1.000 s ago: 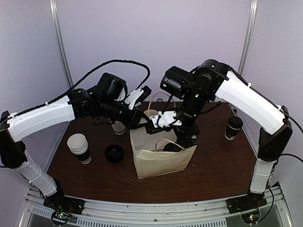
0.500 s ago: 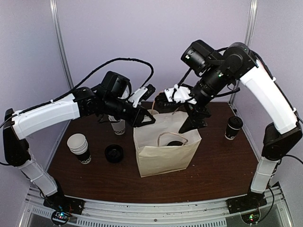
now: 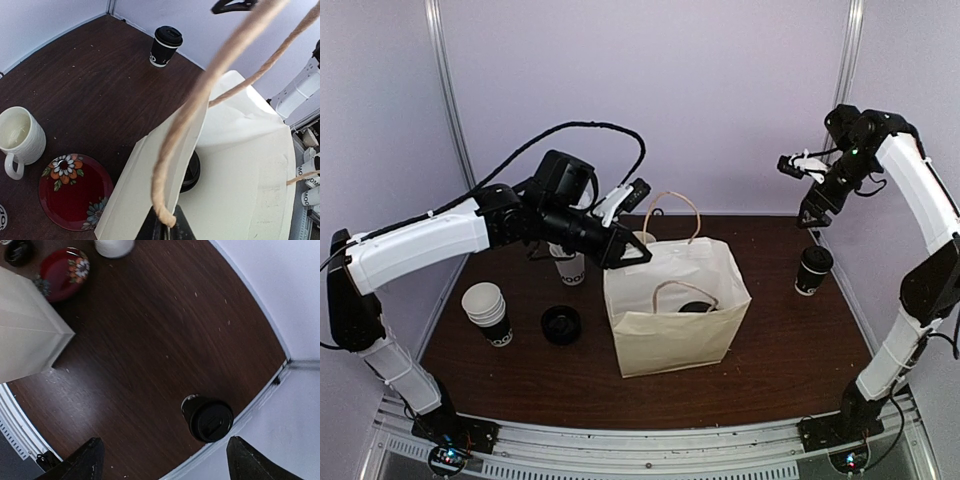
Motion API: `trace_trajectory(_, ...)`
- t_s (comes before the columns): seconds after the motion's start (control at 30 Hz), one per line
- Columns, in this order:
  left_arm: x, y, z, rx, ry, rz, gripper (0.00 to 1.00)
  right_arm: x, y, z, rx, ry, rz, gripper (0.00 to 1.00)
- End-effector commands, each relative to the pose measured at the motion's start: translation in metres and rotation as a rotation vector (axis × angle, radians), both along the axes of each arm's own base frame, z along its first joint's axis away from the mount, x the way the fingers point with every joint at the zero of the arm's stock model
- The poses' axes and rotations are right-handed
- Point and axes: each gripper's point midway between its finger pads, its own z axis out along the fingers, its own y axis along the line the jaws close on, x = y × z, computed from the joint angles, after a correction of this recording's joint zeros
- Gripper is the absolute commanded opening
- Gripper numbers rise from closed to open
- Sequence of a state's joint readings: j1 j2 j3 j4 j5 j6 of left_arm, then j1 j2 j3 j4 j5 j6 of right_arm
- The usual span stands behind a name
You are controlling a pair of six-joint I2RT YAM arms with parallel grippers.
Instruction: Pack the takeout coffee
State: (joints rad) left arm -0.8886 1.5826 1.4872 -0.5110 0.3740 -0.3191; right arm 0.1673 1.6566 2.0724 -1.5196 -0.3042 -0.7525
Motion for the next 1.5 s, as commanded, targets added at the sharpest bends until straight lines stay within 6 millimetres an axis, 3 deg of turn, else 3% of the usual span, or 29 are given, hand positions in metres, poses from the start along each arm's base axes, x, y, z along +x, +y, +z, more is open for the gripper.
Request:
trace_trajectory(0.0, -0.007, -0.017, 0.03, -0.13, 0.025, -0.077, 0.02, 0.037, -0.065, -0.043, -0.109, 0.063, -0.305, 0.91)
trace_trajectory(0.2, -0.016, -0.028, 0.042, -0.189, 0.103, -0.125, 0.0, 0.047, -0.096, -0.097, -0.183, 0.203, -0.434, 0.98)
trace_trajectory(0.27, -0.013, -0.029, 0.042, -0.191, 0.105, -0.113, 0.0, 0.054, -0.113, -0.107, -0.189, 0.215, -0.492, 0.98)
trace_trajectory(0.43, -0.003, -0.033, 0.034, -0.177, 0.099, -0.084, 0.0, 0.068, -0.131, -0.124, -0.175, 0.255, -0.541, 0.99)
trace_trajectory(0.6, 0.003, -0.041, 0.018, -0.151, 0.129, -0.079, 0.0, 0.07, -0.131, -0.149, -0.167, 0.335, -0.534, 0.99)
trace_trajectory(0.77, 0.008, -0.046, 0.005, -0.122, 0.15, -0.072, 0.0, 0.071, -0.129, -0.159, -0.157, 0.364, -0.531, 0.98)
trace_trajectory(0.9, 0.013, -0.047, 0.002, -0.108, 0.15, -0.055, 0.1, 0.07, -0.13, -0.165, -0.165, 0.377, -0.527, 0.95)
trace_trajectory(1.27, 0.014, -0.045, 0.009, -0.102, 0.122, -0.055, 0.32, 0.066, -0.131, -0.181, -0.186, 0.427, -0.528, 0.93)
trace_trajectory(1.47, 0.012, -0.039, 0.017, -0.103, 0.096, -0.051, 0.35, 0.065, -0.131, -0.191, -0.184, 0.456, -0.529, 0.89)
